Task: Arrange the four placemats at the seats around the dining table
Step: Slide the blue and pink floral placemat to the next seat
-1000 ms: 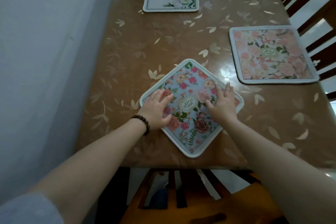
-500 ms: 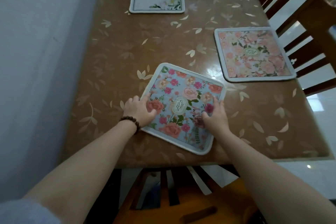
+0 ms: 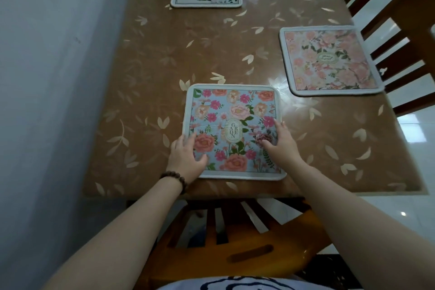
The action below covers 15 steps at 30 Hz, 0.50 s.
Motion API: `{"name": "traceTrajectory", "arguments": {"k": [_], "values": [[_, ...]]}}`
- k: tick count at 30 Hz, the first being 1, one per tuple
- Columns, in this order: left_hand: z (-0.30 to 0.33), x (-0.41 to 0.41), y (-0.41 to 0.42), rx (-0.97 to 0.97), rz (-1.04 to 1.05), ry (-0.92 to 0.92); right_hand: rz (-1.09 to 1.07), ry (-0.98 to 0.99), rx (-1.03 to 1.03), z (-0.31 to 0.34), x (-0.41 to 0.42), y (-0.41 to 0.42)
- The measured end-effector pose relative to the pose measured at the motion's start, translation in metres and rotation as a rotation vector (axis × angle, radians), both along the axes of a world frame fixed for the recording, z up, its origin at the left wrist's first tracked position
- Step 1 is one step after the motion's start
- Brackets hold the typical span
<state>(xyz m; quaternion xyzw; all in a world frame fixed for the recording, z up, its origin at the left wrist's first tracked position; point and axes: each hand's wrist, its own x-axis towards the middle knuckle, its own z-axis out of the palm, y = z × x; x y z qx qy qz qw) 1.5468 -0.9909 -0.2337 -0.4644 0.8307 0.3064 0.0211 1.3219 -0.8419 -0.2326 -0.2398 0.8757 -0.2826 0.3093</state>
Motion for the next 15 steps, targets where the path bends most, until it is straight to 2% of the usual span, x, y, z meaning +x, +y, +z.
{"name": "traceTrajectory", "arguments": {"k": [3,8,15], "values": [[0.002,0.003,0.007,-0.017,0.027,0.009,0.026,-0.004,0.004,-0.001,0.001,0.005],[-0.002,0.01,0.013,-0.088,0.098,-0.087,0.046,0.016,0.017,-0.004,0.006,0.013],[-0.001,0.013,0.014,-0.033,0.126,-0.019,0.049,0.042,0.017,-0.006,0.012,0.018]]}}
